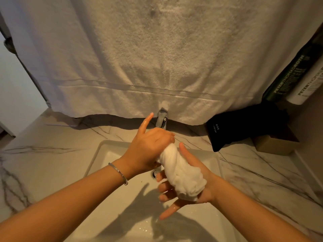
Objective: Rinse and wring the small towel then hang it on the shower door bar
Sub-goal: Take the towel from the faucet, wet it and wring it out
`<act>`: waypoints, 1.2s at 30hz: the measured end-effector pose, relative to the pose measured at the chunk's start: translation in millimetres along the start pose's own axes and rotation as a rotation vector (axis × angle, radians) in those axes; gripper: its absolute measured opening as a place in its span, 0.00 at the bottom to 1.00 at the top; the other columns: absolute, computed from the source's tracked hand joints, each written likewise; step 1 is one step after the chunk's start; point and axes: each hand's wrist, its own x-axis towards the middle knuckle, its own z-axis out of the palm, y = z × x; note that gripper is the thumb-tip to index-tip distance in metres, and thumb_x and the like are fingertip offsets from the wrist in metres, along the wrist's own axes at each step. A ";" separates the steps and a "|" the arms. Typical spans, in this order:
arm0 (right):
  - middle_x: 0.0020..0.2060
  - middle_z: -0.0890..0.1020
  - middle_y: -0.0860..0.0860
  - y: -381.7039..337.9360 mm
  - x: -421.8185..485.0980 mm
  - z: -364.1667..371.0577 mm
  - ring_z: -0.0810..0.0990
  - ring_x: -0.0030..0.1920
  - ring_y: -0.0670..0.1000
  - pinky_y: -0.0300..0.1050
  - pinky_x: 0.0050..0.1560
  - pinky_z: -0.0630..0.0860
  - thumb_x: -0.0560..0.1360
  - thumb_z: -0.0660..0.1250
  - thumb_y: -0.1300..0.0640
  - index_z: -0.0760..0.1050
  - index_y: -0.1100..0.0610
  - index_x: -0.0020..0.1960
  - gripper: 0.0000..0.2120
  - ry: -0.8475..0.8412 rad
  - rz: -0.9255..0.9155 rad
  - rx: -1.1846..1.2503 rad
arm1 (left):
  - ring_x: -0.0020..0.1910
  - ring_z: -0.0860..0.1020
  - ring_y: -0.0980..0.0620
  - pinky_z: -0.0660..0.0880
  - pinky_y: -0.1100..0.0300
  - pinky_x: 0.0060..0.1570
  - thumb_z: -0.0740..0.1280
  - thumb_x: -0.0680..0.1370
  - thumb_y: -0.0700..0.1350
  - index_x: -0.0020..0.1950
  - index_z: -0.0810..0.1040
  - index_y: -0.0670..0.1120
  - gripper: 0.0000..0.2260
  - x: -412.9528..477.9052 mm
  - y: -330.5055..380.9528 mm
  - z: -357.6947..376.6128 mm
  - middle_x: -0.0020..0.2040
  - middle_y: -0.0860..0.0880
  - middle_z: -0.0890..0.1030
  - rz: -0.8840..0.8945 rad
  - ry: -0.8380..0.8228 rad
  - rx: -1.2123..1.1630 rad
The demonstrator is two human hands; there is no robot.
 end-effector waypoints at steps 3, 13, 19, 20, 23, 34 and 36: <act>0.47 0.85 0.54 -3.6 -3.1 9.9 0.83 0.49 0.54 0.65 0.61 0.69 0.62 0.72 0.42 0.77 0.55 0.56 0.26 -0.352 0.102 -0.020 | 0.42 0.83 0.46 0.80 0.45 0.49 0.72 0.69 0.47 0.49 0.75 0.44 0.13 -1.3 -2.4 -0.7 0.45 0.44 0.85 0.097 -0.026 -0.073; 0.35 0.76 0.53 -6.5 8.9 15.5 0.74 0.33 0.53 0.41 0.28 0.68 0.63 0.70 0.58 0.71 0.57 0.45 0.13 0.323 -0.084 -1.291 | 0.46 0.80 0.43 0.78 0.53 0.41 0.70 0.70 0.49 0.53 0.74 0.46 0.15 -19.4 -1.6 17.6 0.47 0.43 0.82 -0.246 -0.684 -0.021; 0.48 0.81 0.59 -9.1 20.0 2.9 0.79 0.45 0.63 0.47 0.35 0.65 0.68 0.69 0.51 0.67 0.58 0.54 0.20 0.539 -0.424 -1.830 | 0.30 0.76 0.52 0.72 0.62 0.27 0.75 0.66 0.48 0.50 0.78 0.44 0.16 -10.3 4.4 25.6 0.38 0.47 0.80 -0.813 -0.985 -0.604; 0.48 0.82 0.59 -6.0 21.5 2.7 0.79 0.44 0.63 0.46 0.35 0.65 0.68 0.68 0.51 0.66 0.58 0.54 0.20 0.540 -0.451 -1.831 | 0.25 0.72 0.54 0.69 0.65 0.23 0.75 0.67 0.48 0.49 0.78 0.43 0.16 -7.1 2.3 22.2 0.33 0.48 0.78 -0.867 -1.074 -0.668; 0.48 0.82 0.59 0.0 25.3 4.2 0.79 0.44 0.62 0.47 0.35 0.66 0.69 0.67 0.52 0.67 0.58 0.54 0.18 0.594 -0.471 -1.788 | 0.20 0.69 0.58 0.67 0.67 0.19 0.75 0.67 0.48 0.47 0.79 0.43 0.13 -0.5 -3.8 15.7 0.28 0.52 0.76 -0.767 -1.135 -0.566; 0.38 0.83 0.55 -33.8 -6.5 -7.4 0.80 0.36 0.50 0.43 0.38 0.77 0.53 0.69 0.28 0.76 0.54 0.44 0.33 0.216 0.010 -0.561 | 0.54 0.72 0.45 0.72 0.52 0.51 0.70 0.66 0.49 0.49 0.76 0.44 0.16 -0.5 -4.0 6.3 0.55 0.45 0.76 -0.162 -0.492 0.078; 0.35 0.83 0.53 -33.5 -5.8 -16.1 0.79 0.37 0.52 0.50 0.47 0.77 0.55 0.68 0.30 0.81 0.56 0.42 0.31 0.142 0.102 -0.298 | 0.46 0.76 0.44 0.76 0.53 0.37 0.74 0.63 0.44 0.45 0.75 0.41 0.16 -0.4 -3.2 4.2 0.48 0.42 0.78 -0.138 -0.325 -0.032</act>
